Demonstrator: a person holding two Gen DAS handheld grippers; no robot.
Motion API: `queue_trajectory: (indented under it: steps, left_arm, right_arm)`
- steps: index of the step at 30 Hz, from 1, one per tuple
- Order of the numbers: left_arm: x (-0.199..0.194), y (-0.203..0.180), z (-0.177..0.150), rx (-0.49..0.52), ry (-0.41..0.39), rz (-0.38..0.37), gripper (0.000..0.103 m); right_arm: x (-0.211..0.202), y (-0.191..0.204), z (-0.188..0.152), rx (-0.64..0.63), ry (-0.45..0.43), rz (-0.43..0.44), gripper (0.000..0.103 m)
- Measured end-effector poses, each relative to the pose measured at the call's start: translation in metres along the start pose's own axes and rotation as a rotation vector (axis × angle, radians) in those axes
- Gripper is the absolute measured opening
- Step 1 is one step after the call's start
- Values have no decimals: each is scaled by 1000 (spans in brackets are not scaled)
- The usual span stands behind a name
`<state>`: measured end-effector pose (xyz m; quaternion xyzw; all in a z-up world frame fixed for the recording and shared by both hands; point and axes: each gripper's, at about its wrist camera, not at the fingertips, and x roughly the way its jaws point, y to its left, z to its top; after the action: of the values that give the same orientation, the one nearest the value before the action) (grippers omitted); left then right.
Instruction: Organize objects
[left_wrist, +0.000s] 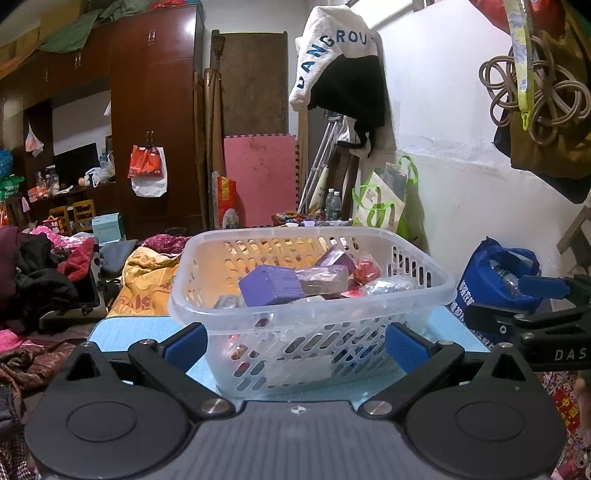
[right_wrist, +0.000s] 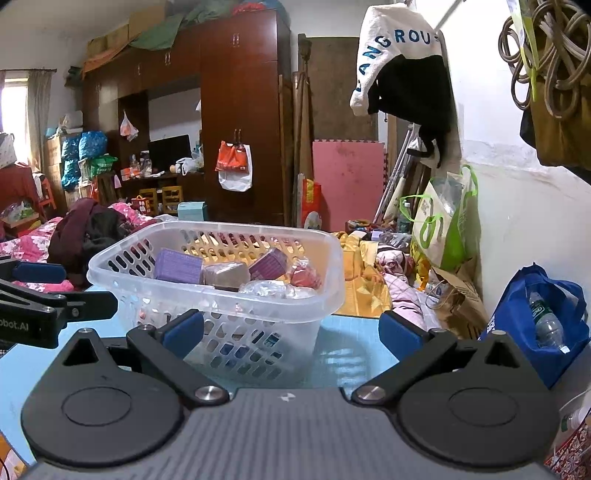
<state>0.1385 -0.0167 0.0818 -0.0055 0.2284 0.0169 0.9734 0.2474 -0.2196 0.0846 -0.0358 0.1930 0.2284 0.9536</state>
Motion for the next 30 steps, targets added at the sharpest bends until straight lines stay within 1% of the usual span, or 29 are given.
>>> queue_trajectory:
  steps: [30]
  left_arm:
    - [0,-1,-1,-13,-7,-8,103]
  right_arm:
    - [2,-3,-2,9,5,0,103]
